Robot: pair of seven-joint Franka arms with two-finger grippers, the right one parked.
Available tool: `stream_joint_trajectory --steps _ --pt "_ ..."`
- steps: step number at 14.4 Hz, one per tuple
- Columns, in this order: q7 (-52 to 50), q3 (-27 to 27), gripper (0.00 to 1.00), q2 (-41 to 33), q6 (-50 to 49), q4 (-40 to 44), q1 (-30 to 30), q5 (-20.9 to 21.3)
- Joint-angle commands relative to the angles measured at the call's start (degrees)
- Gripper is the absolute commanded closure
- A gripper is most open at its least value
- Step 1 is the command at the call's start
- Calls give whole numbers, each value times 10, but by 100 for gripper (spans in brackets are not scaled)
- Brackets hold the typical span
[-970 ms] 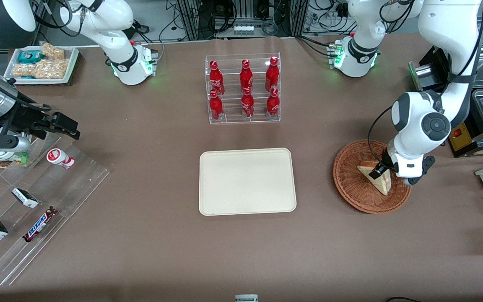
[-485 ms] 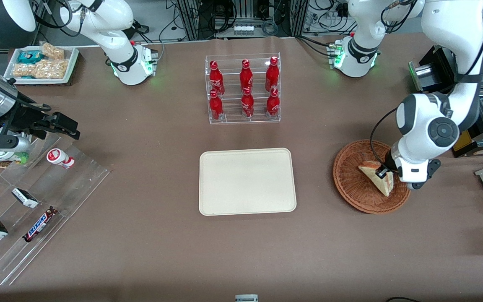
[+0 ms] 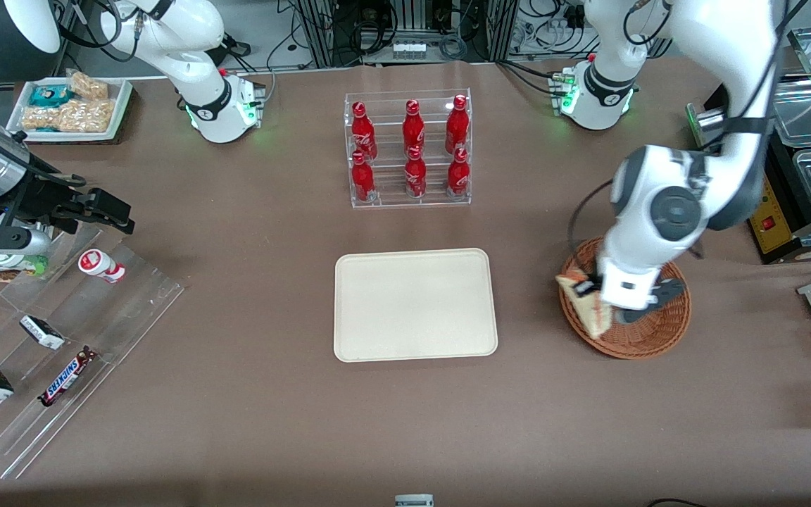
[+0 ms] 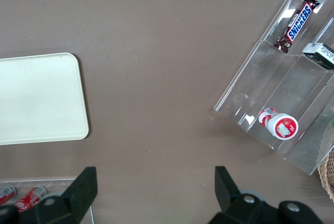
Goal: Place sandwich from basket to tray
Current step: 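Lift the sandwich and carry it over the cream tray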
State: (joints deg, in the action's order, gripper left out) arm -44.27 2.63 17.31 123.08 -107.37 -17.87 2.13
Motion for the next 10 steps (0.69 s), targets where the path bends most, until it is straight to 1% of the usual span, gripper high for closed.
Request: stream_joint_trajectory --steps 1,4,7,10 --pt "54 -3 94 80 -5 99 -66 2" --pt "45 -3 94 142 -3 176 -132 1" --pt "9 -4 94 206 6 252 -184 3" --pt "-11 -8 94 243 51 266 -225 9"
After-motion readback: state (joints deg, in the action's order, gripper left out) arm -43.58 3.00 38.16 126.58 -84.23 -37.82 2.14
